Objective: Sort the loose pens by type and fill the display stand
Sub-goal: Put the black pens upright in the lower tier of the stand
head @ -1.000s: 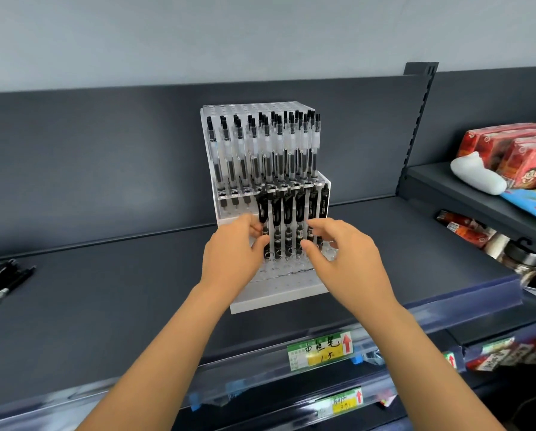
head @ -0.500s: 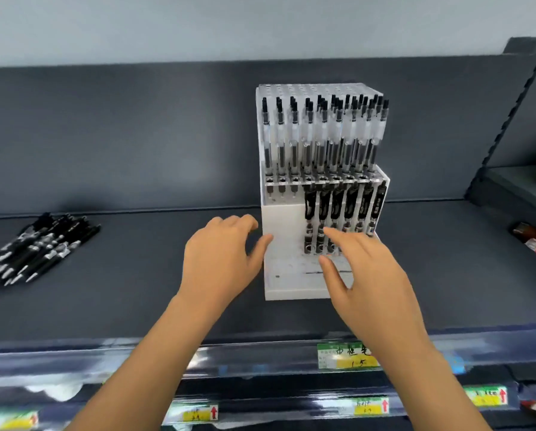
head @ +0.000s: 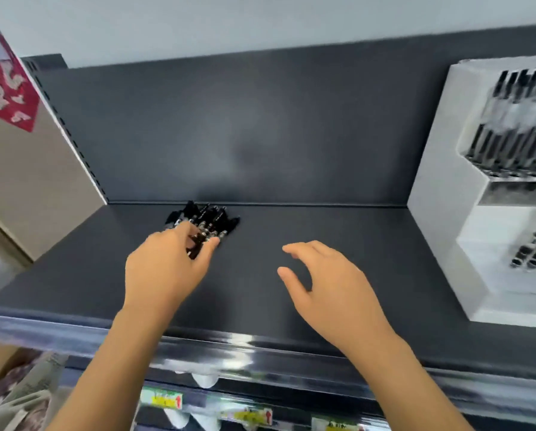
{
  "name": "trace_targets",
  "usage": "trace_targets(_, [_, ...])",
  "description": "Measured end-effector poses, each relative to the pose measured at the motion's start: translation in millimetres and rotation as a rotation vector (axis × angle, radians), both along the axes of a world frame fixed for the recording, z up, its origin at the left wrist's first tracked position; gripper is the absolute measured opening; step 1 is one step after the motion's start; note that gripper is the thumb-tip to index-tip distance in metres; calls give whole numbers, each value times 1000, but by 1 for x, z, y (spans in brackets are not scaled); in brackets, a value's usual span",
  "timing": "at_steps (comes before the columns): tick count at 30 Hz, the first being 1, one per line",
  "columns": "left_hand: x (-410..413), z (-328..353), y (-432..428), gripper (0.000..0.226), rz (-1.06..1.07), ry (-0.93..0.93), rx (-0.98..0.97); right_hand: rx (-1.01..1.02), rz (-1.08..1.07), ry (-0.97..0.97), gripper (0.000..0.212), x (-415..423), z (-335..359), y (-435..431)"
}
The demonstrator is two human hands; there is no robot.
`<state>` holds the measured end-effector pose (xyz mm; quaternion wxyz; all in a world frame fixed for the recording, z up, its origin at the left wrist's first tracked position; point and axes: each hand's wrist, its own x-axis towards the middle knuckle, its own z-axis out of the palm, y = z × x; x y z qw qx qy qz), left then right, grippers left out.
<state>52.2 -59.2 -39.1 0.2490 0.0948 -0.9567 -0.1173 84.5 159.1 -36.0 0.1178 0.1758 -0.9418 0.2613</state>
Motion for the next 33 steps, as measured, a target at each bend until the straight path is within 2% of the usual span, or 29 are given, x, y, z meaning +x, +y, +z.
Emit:
trace_targets(4, [-30,-5,-73,36,-82,-10,-18,69,-157,-143,37,-48,-2,-93])
trace_targets(9, [-58,-4,-128,37,-221,-15,51,-78,-463,-402,38,-109,-6,-169])
trace_targets(11, [-64,-1,-135,37,-255,-19,82,-118,-539,-436,41,-121,-12,-179])
trace_targets(16, [-77,6,-144,35,-289,-29,113,-212,-601,-547,29,-139,-5,-190])
trace_targets(22, [-81,13,-148,31,-314,-64,125,-79,-645,-622,20,-148,-4,-190])
trace_targets(26, [-85,15,-143,29,-347,-54,142,-73,-650,-568,31,-144,-11,-181])
trace_targets(28, [-88,15,-137,28,-364,-45,159,-162,-625,-559,33,-141,-14,-175])
trace_targets(33, [-90,14,-117,25,-416,-19,188,-692,-567,-598,18,-133,-20,-158])
